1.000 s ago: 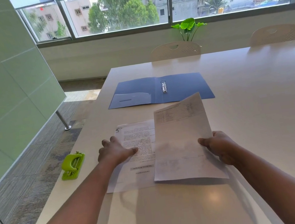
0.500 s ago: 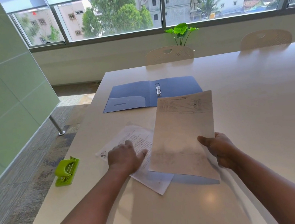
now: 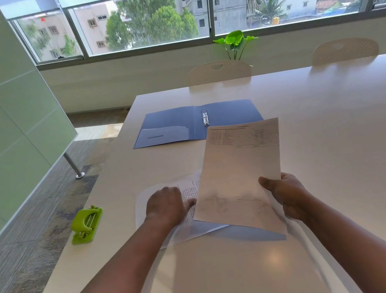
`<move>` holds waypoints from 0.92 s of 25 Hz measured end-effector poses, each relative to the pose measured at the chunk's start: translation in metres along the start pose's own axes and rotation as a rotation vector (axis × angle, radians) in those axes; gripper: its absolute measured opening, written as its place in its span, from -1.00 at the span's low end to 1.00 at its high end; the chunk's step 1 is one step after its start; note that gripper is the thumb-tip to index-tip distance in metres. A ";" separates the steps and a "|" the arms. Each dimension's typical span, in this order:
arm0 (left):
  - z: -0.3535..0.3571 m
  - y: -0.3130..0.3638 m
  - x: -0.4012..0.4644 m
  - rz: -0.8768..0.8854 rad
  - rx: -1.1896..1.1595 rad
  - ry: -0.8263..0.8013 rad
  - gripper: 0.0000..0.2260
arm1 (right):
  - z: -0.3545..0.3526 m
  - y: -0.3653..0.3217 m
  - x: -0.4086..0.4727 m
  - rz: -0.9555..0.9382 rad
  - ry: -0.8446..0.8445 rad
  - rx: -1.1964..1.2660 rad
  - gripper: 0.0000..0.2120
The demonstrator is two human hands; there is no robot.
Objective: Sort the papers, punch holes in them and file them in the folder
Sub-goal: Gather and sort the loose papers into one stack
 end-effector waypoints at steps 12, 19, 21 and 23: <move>0.001 0.003 -0.001 0.009 0.048 0.034 -0.36 | 0.001 0.005 0.008 0.001 -0.008 -0.050 -0.90; -0.006 -0.014 0.007 -0.039 -0.116 0.093 -0.60 | 0.003 0.005 0.008 -0.004 -0.016 -0.072 -0.91; -0.001 -0.027 0.007 -0.121 -0.174 0.072 -0.49 | 0.004 0.003 0.006 -0.013 -0.014 -0.093 -0.92; 0.008 -0.040 0.004 -0.232 -0.223 0.029 -0.34 | 0.006 0.000 0.003 -0.022 -0.013 -0.120 -0.92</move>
Point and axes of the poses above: each hand's wrist, its own x-axis towards the middle knuckle, its own z-axis out of the palm, y = z × x, the point moved 9 cm from there along x, towards the middle knuckle, and after that the axes turned 4 degrees about z, right-handed, at the moved point
